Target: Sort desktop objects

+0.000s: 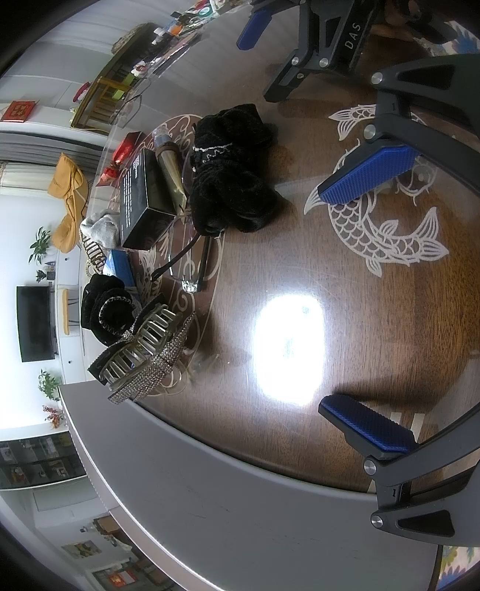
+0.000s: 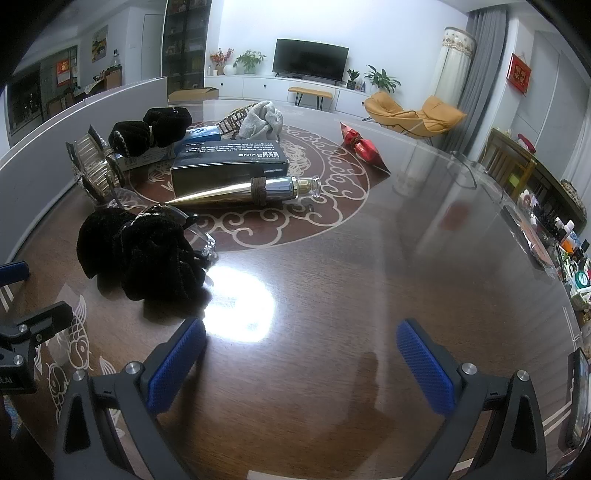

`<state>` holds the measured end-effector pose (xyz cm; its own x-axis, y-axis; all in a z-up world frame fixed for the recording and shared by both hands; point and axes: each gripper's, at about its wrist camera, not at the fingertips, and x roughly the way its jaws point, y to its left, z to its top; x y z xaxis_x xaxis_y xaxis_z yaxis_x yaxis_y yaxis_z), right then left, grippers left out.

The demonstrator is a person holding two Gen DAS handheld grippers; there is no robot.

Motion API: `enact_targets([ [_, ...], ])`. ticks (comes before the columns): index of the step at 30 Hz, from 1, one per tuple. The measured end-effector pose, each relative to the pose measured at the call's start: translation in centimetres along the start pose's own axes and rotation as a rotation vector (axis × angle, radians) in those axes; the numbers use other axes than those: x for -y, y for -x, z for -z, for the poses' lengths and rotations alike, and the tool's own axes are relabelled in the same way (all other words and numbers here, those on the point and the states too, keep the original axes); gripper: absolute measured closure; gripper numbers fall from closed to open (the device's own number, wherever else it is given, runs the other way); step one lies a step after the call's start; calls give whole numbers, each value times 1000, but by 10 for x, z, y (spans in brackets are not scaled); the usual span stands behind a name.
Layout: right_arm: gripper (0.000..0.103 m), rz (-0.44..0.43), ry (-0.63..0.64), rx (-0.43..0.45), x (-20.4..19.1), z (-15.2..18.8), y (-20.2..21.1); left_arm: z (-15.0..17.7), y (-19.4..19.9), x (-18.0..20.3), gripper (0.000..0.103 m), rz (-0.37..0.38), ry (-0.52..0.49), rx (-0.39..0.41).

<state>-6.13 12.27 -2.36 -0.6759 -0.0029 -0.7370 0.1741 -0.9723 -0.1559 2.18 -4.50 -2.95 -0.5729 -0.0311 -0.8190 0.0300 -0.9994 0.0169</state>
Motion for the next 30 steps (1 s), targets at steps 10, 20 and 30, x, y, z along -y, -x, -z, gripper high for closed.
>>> enact_targets([
  [10,0,0,0,0,0,0,0,0,0,0,0,0,0,0],
  [20,0,0,0,0,0,0,0,0,0,0,0,0,1,0],
  [30,0,0,1,0,0,0,0,1,0,0,0,8,-10,-6],
])
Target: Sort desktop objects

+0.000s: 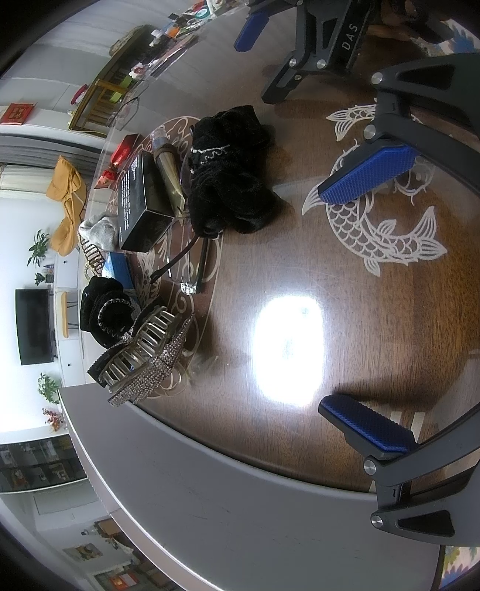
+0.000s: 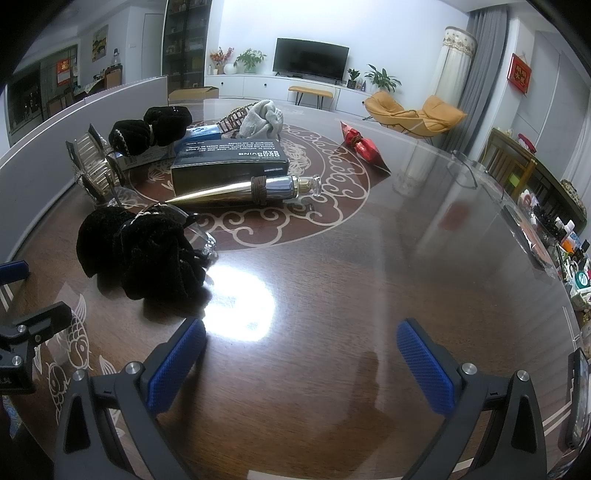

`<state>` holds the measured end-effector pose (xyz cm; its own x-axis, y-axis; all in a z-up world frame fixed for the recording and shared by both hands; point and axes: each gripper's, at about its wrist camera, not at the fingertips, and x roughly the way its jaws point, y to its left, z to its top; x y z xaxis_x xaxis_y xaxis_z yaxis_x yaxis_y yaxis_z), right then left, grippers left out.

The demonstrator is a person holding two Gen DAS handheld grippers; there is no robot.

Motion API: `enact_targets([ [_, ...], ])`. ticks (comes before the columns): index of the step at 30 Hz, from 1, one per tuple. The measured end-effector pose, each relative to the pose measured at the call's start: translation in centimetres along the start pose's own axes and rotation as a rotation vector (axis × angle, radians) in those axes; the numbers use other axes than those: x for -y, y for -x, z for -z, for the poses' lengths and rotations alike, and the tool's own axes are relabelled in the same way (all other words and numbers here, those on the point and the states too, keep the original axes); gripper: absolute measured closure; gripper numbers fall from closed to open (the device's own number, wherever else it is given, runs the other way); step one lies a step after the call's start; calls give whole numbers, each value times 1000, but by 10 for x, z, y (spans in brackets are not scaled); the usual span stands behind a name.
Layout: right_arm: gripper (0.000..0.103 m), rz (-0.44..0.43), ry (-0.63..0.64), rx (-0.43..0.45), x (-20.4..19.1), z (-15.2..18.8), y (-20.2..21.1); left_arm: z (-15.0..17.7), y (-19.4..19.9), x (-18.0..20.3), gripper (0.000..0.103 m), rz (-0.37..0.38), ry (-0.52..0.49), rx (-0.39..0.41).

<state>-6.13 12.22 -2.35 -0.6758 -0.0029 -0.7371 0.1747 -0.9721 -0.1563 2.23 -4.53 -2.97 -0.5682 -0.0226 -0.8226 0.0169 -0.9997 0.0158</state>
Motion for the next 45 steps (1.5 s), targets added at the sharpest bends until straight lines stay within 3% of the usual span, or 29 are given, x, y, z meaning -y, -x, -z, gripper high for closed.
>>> enact_targets([
  [15,0,-135,-62,-97,16,-6,-17,4,4,-9,0,25,-32,-16],
  [21,0,-224,56,-115,32,-21,-33,2,5,-11,0,18,-15,-46],
  [27,0,-183,1,-97,73,-28,-49,-6,0,-9,0,-10,38,-95],
  [29,0,-155,-37,-101,80,-28,-49,-9,1,-4,0,28,52,-99],
  [31,0,-140,-53,-104,82,-28,-49,-14,11,3,0,63,73,-70],
  [35,0,-136,-59,-105,83,-28,-48,-38,33,22,0,42,60,15],
  [39,0,-136,-59,-105,83,-28,-48,-66,28,39,0,62,110,4],
  [45,0,-137,-59,-105,83,-28,-48,-73,-12,74,0,-71,69,-65],
])
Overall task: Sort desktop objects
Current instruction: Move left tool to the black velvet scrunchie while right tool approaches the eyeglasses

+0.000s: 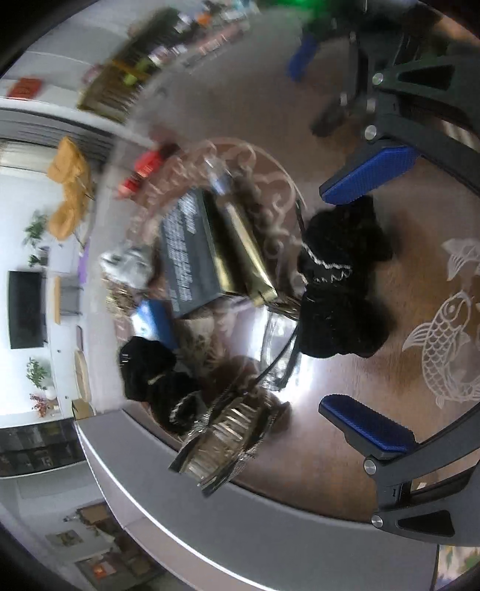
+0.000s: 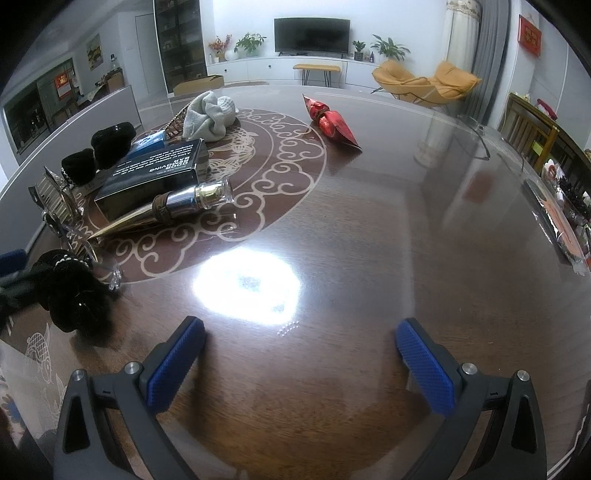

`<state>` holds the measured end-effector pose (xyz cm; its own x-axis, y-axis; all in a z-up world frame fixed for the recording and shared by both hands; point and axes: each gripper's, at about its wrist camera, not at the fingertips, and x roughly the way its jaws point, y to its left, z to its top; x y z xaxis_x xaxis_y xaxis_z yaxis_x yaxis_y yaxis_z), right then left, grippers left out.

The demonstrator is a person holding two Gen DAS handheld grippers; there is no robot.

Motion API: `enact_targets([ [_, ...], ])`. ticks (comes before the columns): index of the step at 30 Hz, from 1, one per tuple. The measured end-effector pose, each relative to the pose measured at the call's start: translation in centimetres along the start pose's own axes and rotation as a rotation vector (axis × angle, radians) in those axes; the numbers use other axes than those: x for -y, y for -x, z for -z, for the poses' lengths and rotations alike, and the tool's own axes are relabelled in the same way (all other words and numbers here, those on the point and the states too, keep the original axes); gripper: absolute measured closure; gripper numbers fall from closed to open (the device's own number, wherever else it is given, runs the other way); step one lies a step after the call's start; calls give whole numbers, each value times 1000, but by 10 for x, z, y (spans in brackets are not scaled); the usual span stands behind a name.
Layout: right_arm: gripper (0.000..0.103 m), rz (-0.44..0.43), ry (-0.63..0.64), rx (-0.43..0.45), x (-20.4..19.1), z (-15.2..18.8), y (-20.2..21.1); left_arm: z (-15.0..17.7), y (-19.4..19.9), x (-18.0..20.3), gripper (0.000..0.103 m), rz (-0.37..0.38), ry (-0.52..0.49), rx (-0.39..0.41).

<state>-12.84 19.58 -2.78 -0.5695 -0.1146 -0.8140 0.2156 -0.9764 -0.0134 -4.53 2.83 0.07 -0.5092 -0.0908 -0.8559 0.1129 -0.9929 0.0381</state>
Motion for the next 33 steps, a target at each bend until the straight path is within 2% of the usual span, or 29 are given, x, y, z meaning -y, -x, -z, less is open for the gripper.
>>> enact_targets([
  [3,0,0,0,0,0,0,0,8,-5,-8,0,2,-8,-24],
  [10,0,0,1,1,0,0,0,32,8,-69,0,-18,22,-16],
  [15,0,0,1,1,0,0,0,44,19,-101,0,25,93,-7],
  [19,0,0,1,1,0,0,0,40,32,-99,0,87,113,23],
  [28,0,0,1,1,0,0,0,38,41,-72,0,170,-75,34],
  [33,0,0,1,1,0,0,0,46,43,-77,0,286,-212,2],
])
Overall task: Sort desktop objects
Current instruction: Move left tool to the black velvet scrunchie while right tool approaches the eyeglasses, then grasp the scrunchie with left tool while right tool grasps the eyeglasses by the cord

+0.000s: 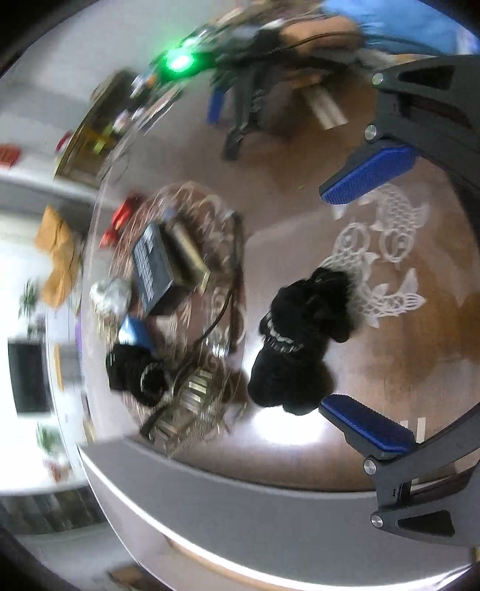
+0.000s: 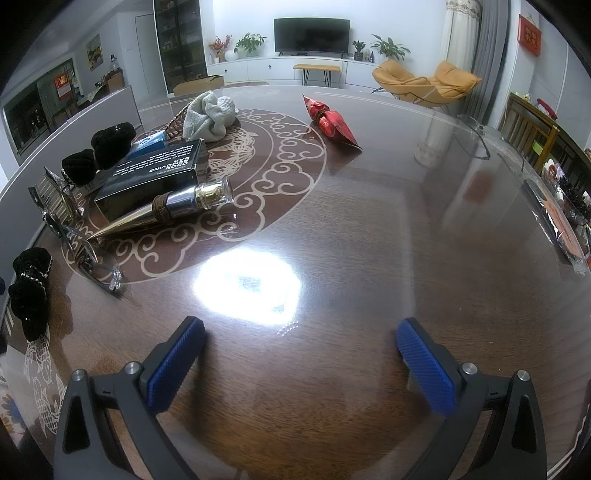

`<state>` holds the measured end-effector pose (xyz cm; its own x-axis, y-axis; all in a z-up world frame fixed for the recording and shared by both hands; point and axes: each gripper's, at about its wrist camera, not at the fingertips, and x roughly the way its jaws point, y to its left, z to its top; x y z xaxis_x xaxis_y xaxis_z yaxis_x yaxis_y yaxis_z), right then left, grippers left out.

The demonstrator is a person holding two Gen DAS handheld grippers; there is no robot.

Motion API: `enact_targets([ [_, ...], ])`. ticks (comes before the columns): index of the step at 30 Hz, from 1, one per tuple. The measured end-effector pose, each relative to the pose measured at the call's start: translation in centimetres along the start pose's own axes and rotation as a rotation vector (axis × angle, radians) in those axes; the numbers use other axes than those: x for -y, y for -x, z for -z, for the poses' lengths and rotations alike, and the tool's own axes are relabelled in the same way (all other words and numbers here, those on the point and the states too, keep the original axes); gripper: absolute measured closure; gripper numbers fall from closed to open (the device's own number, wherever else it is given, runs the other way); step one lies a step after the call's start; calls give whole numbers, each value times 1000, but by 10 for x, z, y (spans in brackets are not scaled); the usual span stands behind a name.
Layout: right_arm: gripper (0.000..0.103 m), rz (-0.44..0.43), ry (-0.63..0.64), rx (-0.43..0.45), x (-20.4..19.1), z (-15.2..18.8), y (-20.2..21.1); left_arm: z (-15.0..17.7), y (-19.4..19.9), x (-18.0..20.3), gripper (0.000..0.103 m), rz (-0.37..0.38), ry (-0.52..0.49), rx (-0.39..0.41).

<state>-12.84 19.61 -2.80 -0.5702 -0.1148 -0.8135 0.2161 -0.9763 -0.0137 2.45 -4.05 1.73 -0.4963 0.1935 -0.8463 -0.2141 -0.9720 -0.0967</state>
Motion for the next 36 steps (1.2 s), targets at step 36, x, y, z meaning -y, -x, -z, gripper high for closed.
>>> enact_targets([
  [36,0,-1,2,0,0,0,0,-26,-18,-26,0,-87,-38,11],
])
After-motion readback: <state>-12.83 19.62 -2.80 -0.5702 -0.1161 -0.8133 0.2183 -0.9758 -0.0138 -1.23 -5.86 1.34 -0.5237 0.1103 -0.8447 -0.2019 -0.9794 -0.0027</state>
